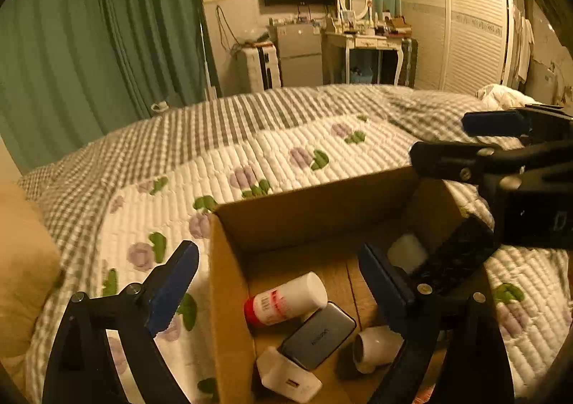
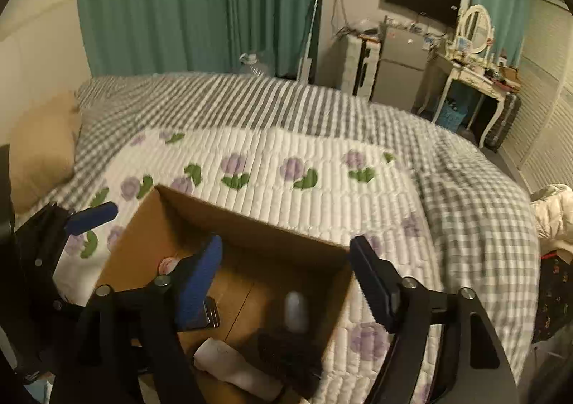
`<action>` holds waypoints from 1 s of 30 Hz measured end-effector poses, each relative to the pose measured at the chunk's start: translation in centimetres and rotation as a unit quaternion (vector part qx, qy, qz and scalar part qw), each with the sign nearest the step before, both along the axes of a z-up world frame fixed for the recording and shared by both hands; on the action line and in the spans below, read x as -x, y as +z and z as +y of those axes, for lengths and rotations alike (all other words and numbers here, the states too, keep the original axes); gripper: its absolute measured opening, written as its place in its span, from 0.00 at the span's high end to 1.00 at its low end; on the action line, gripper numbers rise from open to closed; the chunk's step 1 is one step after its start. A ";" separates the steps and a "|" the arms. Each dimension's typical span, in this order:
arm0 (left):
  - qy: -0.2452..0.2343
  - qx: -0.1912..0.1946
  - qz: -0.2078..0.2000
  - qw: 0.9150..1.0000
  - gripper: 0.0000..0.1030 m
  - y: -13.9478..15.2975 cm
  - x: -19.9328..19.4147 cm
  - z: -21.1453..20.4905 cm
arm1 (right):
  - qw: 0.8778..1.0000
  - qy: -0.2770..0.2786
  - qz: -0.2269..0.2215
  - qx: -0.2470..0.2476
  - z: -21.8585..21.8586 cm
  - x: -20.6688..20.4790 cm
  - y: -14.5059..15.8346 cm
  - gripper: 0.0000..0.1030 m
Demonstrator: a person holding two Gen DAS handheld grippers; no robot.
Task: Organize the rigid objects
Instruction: 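Carry the bottle and earbuds case over the box and release both, then grasp the pink card with the right tool while the left tool grasps the white power bank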
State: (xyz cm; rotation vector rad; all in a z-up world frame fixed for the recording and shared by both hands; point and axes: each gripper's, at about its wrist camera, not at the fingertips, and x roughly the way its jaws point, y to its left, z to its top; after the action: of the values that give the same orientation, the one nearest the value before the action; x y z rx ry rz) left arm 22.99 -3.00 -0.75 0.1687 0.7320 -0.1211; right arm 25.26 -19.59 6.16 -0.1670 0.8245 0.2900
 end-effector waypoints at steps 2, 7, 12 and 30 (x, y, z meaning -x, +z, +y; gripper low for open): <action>0.002 0.001 -0.009 1.000 0.05 1.2 1.2 0.2 | 1.000 -0.004 -0.014 0.001 -0.4 1.3 1.5 0.19; 0.008 0.008 -0.034 0.999 0.02 4.1 5.3 0.6 | 0.999 -0.005 -0.054 0.002 -1.1 5.6 5.2 0.08; 0.014 0.026 -0.067 0.997 0.00 6.0 9.8 1.3 | 0.996 -0.002 -0.093 0.000 -1.7 10.8 7.8 0.04; 0.056 0.030 -0.014 0.998 0.00 -3.1 15.4 4.4 | 0.998 0.029 0.024 0.040 0.2 19.0 -4.9 0.00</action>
State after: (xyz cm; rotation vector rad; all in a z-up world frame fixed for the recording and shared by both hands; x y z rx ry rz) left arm 7.59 1.36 -3.86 0.0720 0.7071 -0.0333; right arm 6.29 -19.35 1.22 -0.2601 0.8802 0.3156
